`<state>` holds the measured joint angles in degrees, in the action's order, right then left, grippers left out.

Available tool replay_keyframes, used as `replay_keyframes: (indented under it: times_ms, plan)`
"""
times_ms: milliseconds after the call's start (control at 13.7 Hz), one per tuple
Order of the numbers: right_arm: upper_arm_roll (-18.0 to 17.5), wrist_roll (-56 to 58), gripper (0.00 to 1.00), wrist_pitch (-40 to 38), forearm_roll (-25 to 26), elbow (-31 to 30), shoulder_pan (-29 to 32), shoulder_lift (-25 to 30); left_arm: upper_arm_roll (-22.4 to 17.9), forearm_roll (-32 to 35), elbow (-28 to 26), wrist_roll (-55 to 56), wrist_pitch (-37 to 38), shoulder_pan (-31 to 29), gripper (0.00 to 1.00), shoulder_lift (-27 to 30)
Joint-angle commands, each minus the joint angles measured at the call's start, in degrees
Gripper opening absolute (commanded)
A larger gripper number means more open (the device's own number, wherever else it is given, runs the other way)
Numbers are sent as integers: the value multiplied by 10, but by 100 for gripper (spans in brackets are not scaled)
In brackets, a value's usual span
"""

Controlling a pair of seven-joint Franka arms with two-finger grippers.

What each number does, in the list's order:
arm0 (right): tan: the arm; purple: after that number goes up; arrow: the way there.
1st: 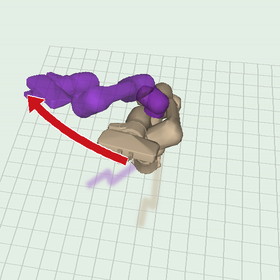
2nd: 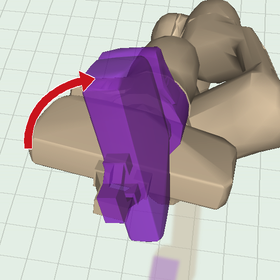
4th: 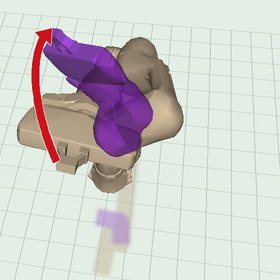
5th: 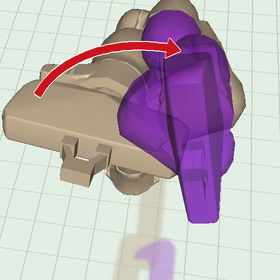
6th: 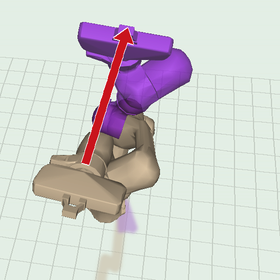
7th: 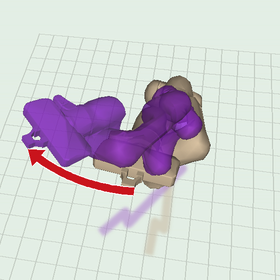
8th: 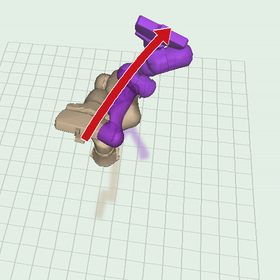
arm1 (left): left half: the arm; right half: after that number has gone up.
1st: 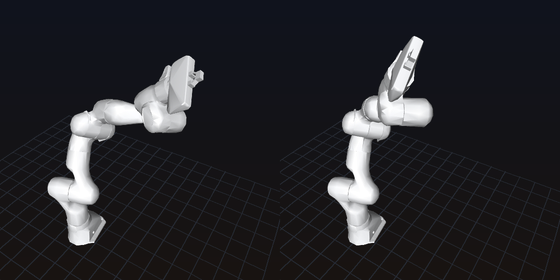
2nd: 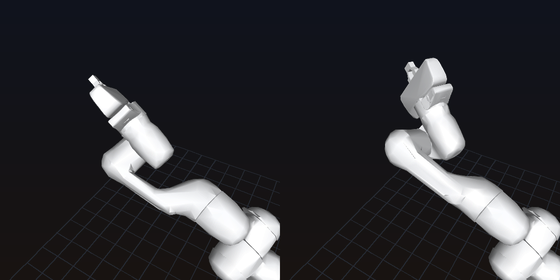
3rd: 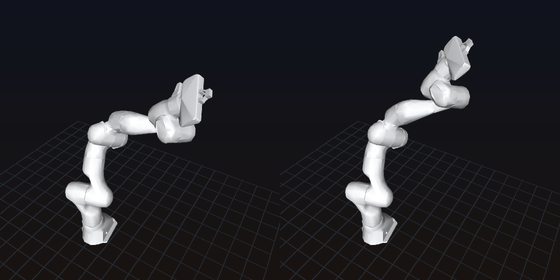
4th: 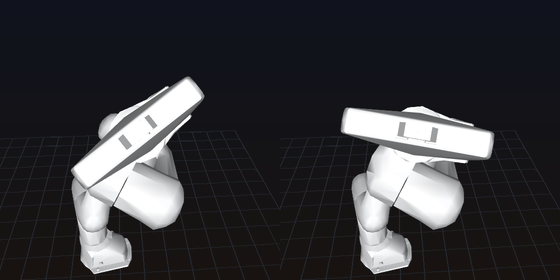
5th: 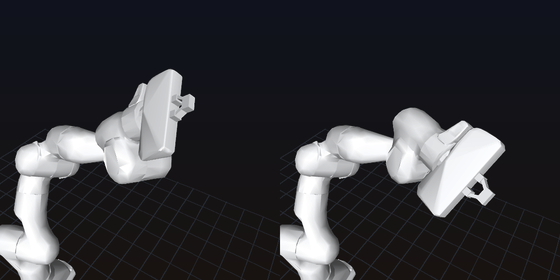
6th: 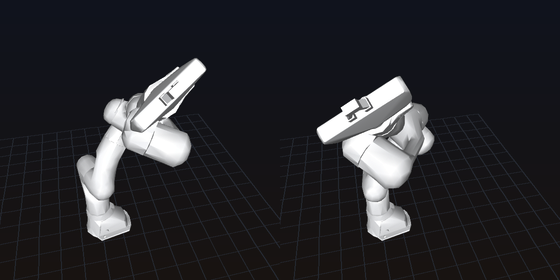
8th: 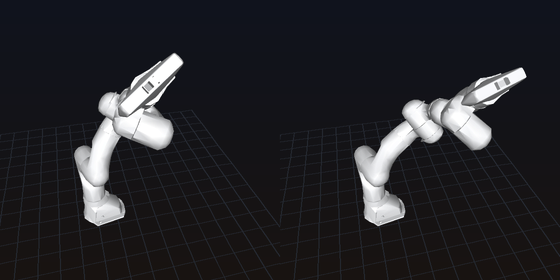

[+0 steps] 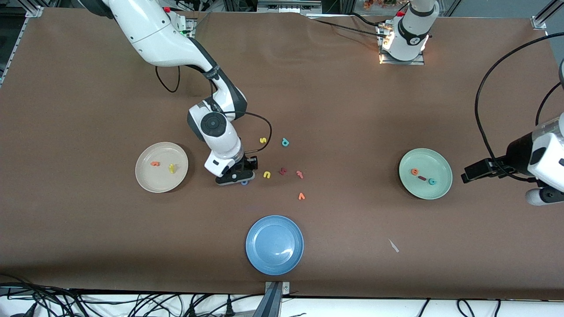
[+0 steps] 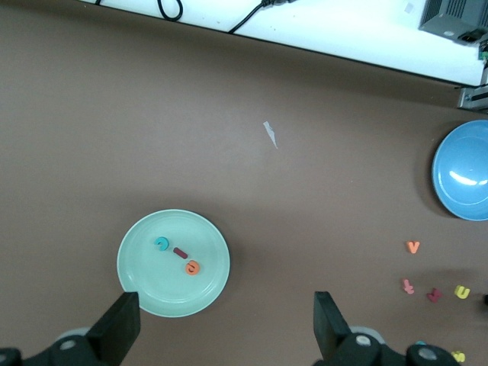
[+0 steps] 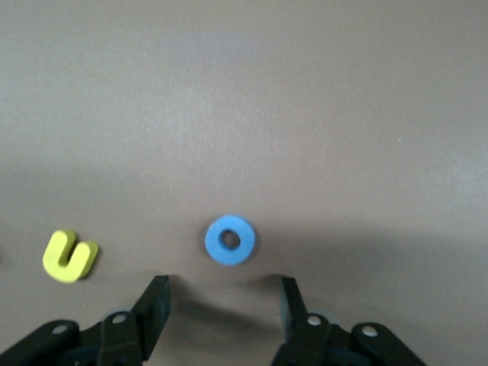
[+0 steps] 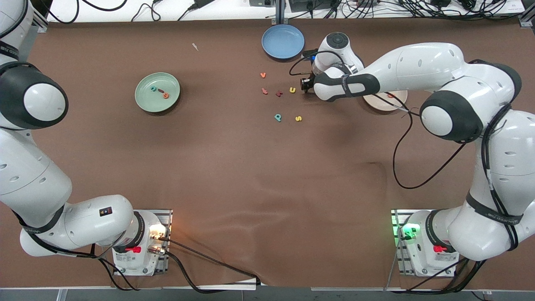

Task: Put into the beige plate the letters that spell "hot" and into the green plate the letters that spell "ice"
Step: 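Retract the left arm while the right gripper carries the blue o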

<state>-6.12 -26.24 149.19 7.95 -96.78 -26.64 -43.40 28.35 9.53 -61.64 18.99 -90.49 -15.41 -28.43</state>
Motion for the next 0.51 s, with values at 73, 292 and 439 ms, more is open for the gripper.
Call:
replay_keyframes:
  times_ms: [73, 292, 439]
  plan:
    - [21, 19, 66, -3, 0, 52, -10, -32, -117, -20, -37, -11, 10, 99, 100, 56]
    - [29, 23, 65, -3, -3, 66, -13, -46, -157, -71, -86, -14, 7, 102, 100, 82]
    - [29, 8, 64, -3, -9, 62, -25, -46, -160, -71, -98, -15, 6, 104, 100, 88]
